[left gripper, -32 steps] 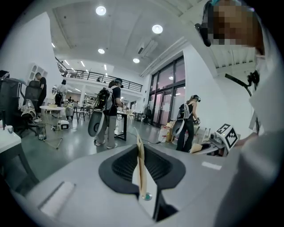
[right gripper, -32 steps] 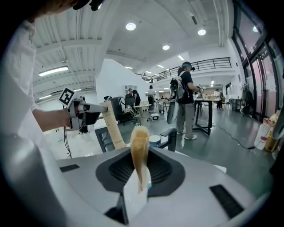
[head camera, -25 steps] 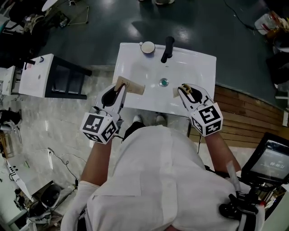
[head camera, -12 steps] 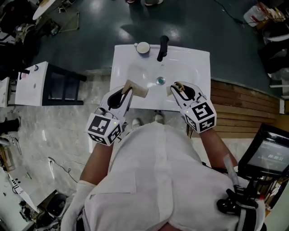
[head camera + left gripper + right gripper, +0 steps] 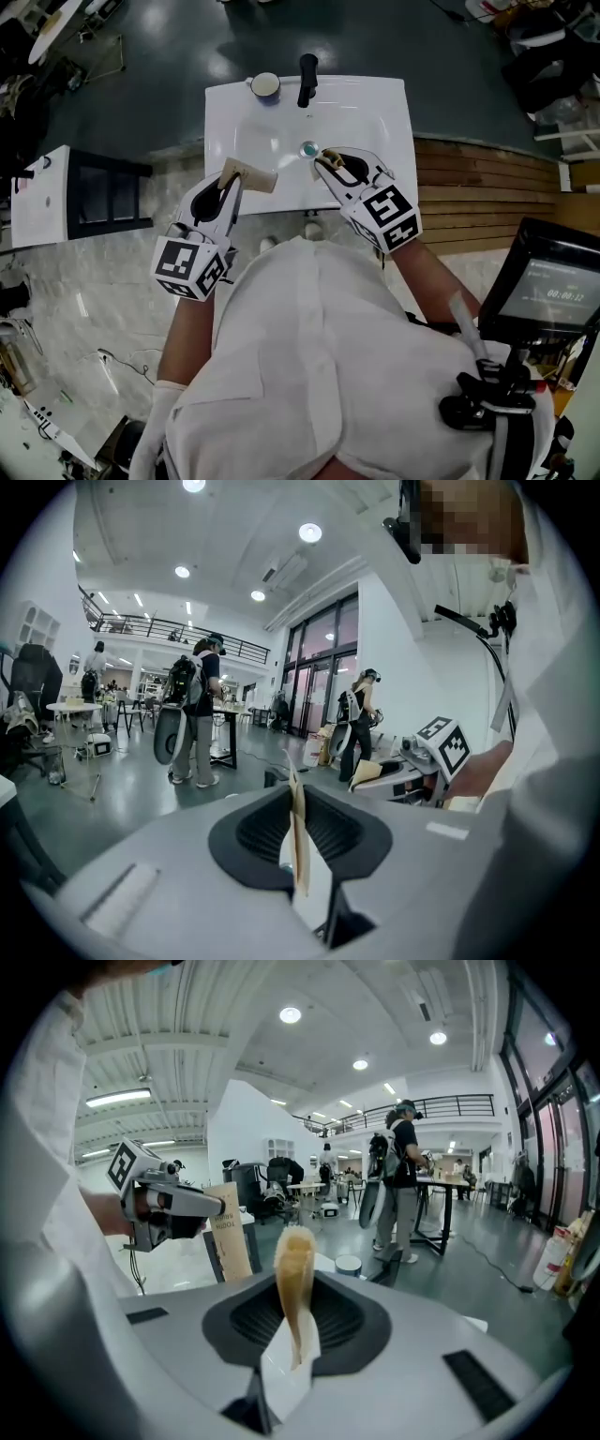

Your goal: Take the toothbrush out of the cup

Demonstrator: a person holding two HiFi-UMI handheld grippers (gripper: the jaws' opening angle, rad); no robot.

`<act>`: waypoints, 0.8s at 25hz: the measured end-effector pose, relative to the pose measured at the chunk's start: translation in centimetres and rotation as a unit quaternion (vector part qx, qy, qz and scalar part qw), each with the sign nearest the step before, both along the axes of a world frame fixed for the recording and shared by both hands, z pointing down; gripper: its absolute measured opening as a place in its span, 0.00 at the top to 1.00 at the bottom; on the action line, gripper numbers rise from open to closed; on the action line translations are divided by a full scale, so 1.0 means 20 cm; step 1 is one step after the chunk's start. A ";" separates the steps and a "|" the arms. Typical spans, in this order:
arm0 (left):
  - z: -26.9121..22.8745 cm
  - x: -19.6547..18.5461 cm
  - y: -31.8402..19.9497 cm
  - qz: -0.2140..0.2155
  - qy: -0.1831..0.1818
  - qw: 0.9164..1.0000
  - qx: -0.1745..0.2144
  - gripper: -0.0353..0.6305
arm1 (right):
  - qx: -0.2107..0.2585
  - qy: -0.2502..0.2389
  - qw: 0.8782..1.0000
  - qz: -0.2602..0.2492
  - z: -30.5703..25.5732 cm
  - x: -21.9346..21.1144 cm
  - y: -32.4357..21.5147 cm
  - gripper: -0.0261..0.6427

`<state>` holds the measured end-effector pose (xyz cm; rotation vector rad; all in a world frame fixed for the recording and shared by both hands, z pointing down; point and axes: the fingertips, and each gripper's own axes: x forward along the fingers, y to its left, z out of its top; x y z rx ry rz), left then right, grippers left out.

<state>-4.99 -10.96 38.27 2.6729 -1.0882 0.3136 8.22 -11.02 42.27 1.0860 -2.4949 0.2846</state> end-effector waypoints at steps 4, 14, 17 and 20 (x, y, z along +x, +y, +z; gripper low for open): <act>0.01 -0.01 -0.02 0.002 0.001 1.000 -0.001 0.88 | 0.001 0.001 1.000 0.001 0.00 -0.01 -0.01 0.86; -0.01 -0.05 -0.01 0.021 0.005 1.000 0.003 0.87 | 0.008 0.012 1.000 0.017 -0.05 -0.06 0.02 0.86; -0.01 -0.10 0.04 0.024 0.006 1.000 0.004 0.88 | 0.009 0.014 1.000 0.019 -0.05 -0.11 0.07 0.86; 0.00 -0.12 0.07 0.025 0.009 1.000 0.004 0.87 | 0.010 0.015 1.000 0.020 -0.05 -0.13 0.10 0.86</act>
